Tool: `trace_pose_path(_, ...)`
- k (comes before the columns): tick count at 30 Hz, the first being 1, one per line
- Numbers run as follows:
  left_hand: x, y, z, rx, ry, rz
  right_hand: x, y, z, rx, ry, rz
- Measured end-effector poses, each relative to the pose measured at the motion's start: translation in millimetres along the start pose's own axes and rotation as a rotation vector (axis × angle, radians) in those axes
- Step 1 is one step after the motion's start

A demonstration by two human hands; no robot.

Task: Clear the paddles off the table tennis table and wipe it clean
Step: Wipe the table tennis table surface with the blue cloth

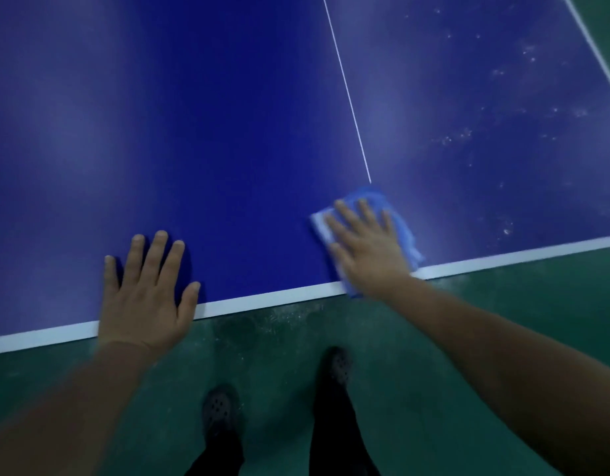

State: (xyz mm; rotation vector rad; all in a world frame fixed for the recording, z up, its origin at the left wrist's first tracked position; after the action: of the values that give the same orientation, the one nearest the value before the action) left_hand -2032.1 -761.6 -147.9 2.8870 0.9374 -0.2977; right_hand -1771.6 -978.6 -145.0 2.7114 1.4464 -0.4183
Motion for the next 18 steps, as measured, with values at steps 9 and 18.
trace_pose_path(9, 10.9, 135.0, -17.0, -0.217, 0.082, -0.079, 29.1, 137.6, -30.7, 0.197, 0.050, 0.616)
trace_pose_path(18, 55.9, 225.6, -11.1, -0.193, 0.038, -0.085, 13.0, 273.7, -34.9, 0.031, 0.031, 0.524)
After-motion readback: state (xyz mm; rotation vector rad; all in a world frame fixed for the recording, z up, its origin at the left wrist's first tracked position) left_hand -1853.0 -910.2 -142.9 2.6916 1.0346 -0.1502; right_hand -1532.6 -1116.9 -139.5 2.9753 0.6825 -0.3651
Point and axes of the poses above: each hand's wrist, its own x-axis towards the middle knuckle, its own z-axis out of the palm, y = z × x, the point moved 8 cm from there along x, towards the middle knuckle, and after that the axes turned 6 degrees about -y, right-handed, at the moved point
